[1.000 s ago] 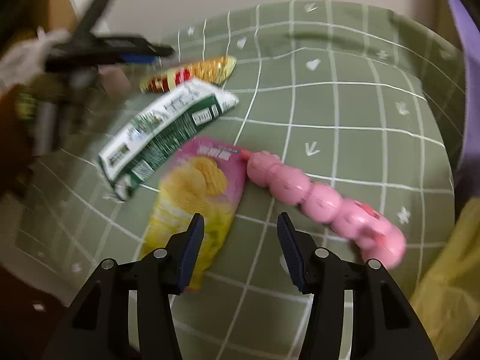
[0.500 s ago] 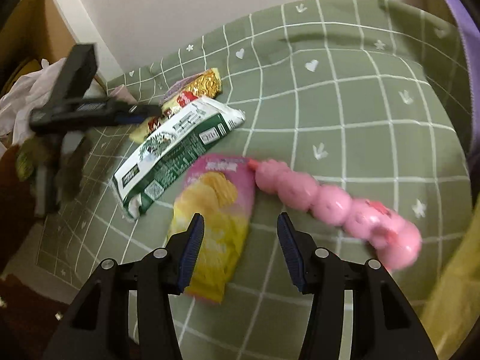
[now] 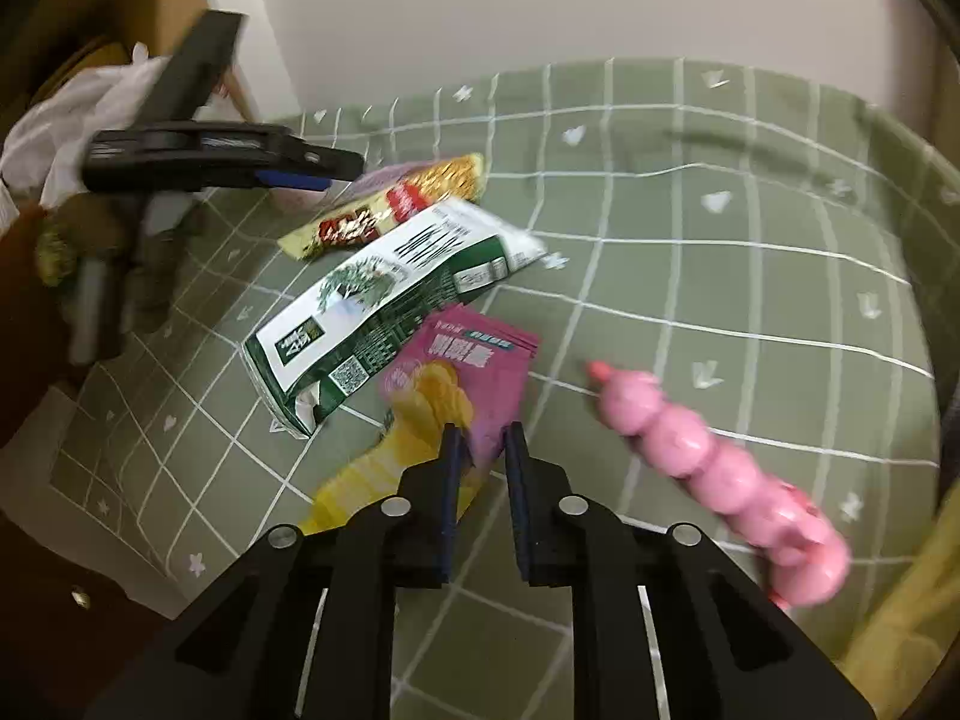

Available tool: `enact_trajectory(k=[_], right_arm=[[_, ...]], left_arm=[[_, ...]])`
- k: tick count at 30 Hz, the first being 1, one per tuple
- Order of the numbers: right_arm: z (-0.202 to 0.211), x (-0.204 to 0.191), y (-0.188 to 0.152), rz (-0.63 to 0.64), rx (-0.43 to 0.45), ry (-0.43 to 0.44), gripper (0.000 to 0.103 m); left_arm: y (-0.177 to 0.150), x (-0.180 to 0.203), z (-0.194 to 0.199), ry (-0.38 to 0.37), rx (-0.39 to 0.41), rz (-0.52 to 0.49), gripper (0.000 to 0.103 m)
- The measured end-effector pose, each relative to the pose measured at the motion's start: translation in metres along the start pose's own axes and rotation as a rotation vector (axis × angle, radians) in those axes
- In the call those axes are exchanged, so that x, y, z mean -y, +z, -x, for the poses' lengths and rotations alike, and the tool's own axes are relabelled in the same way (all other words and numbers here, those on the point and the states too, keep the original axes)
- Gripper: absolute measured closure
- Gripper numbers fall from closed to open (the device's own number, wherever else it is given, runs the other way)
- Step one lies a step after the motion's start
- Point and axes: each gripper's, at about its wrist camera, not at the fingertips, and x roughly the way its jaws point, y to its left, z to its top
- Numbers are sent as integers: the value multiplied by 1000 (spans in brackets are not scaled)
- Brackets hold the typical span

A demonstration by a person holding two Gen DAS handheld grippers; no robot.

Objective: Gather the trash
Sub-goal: 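Grasp the pink candy stick with left tool while right tool grasps pink chip bag, then lift the pink candy stick and pink chip bag and carry both over the bin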

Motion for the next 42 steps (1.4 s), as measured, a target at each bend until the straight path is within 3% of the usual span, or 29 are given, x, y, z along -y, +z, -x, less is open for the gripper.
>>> enact_trajectory(k=[8, 17, 21, 23, 33, 37, 42], right_arm=[[55, 40, -7, -157, 78, -80, 93], [62, 55, -5, -201, 105, -113, 93], [58, 48, -1, -176, 109, -94, 93], [56, 41, 1, -156, 109, -89, 93], [76, 35, -8, -191, 150, -111, 93], [91, 36, -9, -200, 182, -128, 93], [127, 35, -4, -190, 275, -193, 93]], left_arm=[[27, -13, -45, 78, -43, -52, 45], [-12, 14, -38, 45, -86, -31, 47], [-23, 19, -31, 102, -84, -54, 68], [-22, 14, -29, 104, -83, -19, 84], [-35, 16, 27, 41, 34, 73, 87], [-33, 44, 50, -9, 77, 28, 87], [-16, 109, 81, -102, 159, -84, 87]])
